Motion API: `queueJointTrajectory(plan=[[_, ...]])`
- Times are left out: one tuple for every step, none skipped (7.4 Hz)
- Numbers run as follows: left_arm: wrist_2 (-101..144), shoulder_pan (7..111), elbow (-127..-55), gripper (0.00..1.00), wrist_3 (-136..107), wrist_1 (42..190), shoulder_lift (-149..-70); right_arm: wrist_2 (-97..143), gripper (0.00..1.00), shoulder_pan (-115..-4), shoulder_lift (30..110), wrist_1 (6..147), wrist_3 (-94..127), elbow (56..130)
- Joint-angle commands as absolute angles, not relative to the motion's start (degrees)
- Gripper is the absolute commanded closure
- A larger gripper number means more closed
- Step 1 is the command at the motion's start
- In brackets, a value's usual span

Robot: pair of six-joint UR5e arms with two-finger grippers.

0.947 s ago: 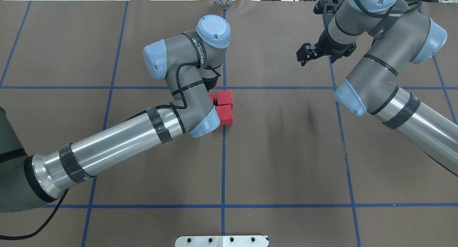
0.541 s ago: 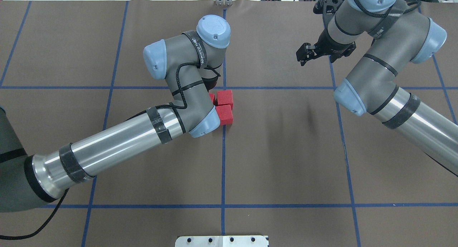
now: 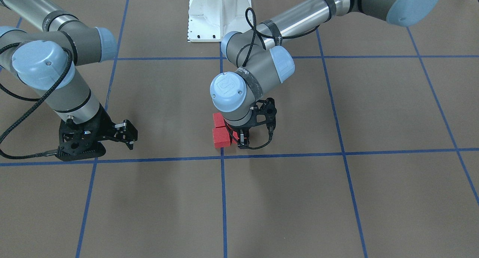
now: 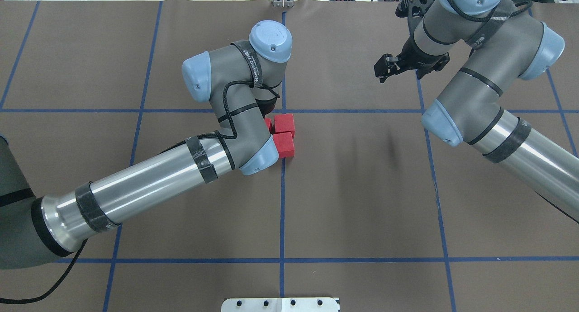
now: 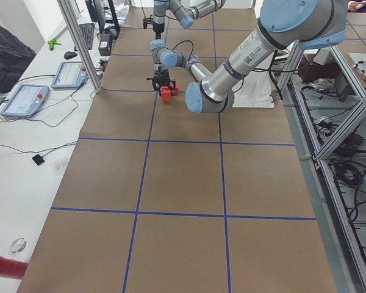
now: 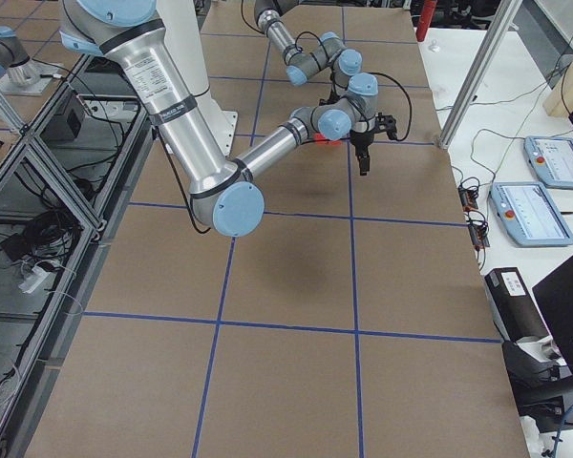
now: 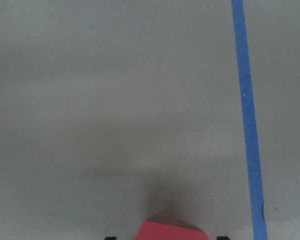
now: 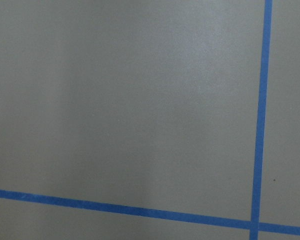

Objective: Form red blocks into L shape at center
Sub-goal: 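Hold the left gripper on the placed cube and open it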

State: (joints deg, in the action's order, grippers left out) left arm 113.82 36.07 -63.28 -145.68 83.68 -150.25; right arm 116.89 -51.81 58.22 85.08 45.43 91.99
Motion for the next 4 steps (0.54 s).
queueJointTrajectory(plan=[[113.8,36.0,-63.2,0.22,-146.1,84.4,-150.2,116.9,0.01,-51.9,58.2,85.1,45.4,92.0],[113.8,36.0,-63.2,0.31,-146.3,84.3,-150.2,116.9,0.01,-51.9,58.3,85.1,45.4,92.0],[113.8,35.9,-63.2,0.43,-146.3,84.2,-150.2,116.9,0.01,-51.9,58.2,85.1,45.4,92.0],[113.8,36.0,-63.2,0.52,-146.3,84.2,-150.2,116.9,0.01,-51.8,58.2,85.1,45.5,92.0]])
